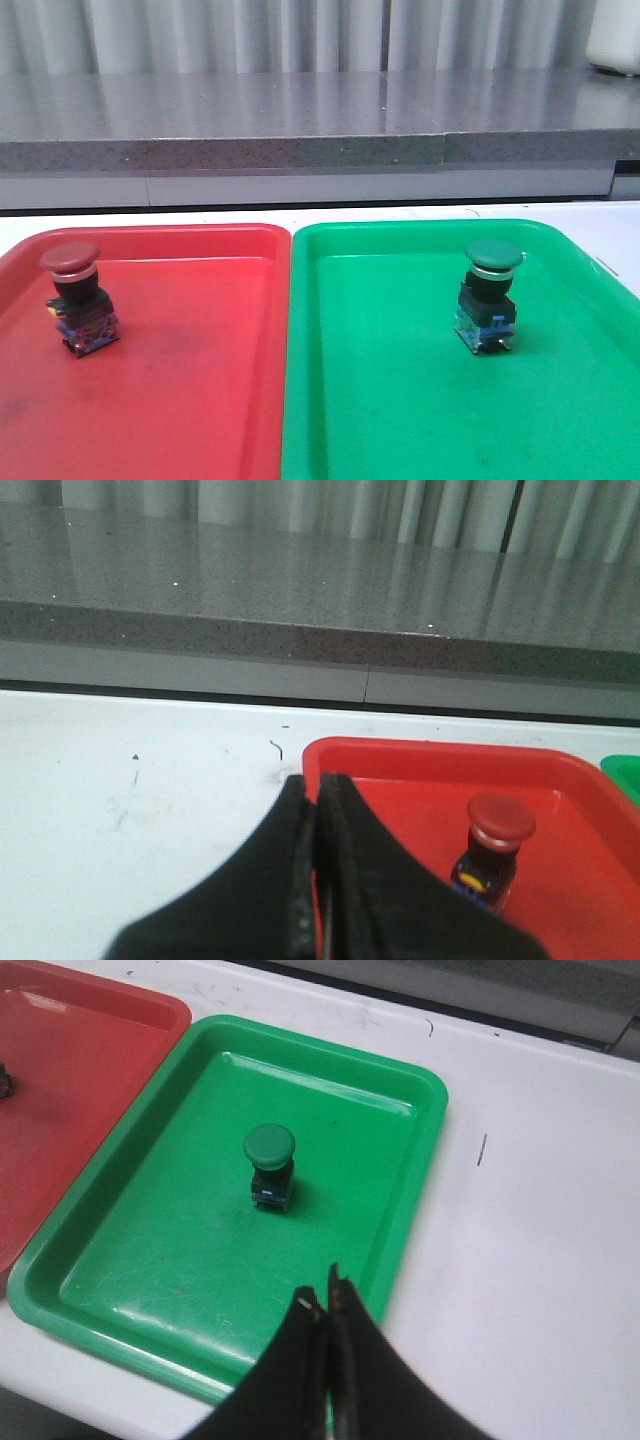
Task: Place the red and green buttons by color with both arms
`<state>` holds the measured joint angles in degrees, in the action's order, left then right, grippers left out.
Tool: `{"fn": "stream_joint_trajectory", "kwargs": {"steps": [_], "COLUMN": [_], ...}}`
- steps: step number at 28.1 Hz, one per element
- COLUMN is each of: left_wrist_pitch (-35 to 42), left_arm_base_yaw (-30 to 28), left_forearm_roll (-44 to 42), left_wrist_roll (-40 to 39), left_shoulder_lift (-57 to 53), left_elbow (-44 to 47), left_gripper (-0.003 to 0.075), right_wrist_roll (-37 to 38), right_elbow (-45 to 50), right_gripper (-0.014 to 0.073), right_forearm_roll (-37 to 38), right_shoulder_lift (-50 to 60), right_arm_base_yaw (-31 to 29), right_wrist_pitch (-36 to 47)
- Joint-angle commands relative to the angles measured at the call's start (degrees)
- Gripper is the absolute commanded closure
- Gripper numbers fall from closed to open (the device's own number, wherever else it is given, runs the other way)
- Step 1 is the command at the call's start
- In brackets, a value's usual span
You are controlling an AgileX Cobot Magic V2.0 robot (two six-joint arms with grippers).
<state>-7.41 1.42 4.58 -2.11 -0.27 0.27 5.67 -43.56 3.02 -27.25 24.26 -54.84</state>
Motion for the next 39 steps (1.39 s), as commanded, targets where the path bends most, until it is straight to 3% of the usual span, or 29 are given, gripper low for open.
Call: {"fn": "stream_joint_trajectory", "kwargs": {"steps": [1,34,39], "left_wrist_pitch": [7.4,7.0,7.1], "left_arm_base_yaw": [-0.1,-0.1,-0.1], "left_forearm_roll": [0.5,0.5,0.5], "left_wrist_roll": [-0.4,-0.4,-0.4], "left_shoulder_lift": [-1.0,-1.0,-0.9], "left_elbow": [1.2,1.4,1.4], "left_gripper": [0.0740,0.0740,0.0740], "right_wrist_roll": [0.0,0.0,-0.4], "right_elbow": [-1.4,-1.3,4.4], "right_gripper": [0.0662,0.0662,0.0662], "right_forearm_roll": [0.6,0.6,3.3], "right_shoulder_lift": [-0.2,-0.2,5.5], "right_arm_base_yaw": [-0.2,-0.2,-4.1], "right_wrist_pitch": [3.6,3.7,9.6]}}
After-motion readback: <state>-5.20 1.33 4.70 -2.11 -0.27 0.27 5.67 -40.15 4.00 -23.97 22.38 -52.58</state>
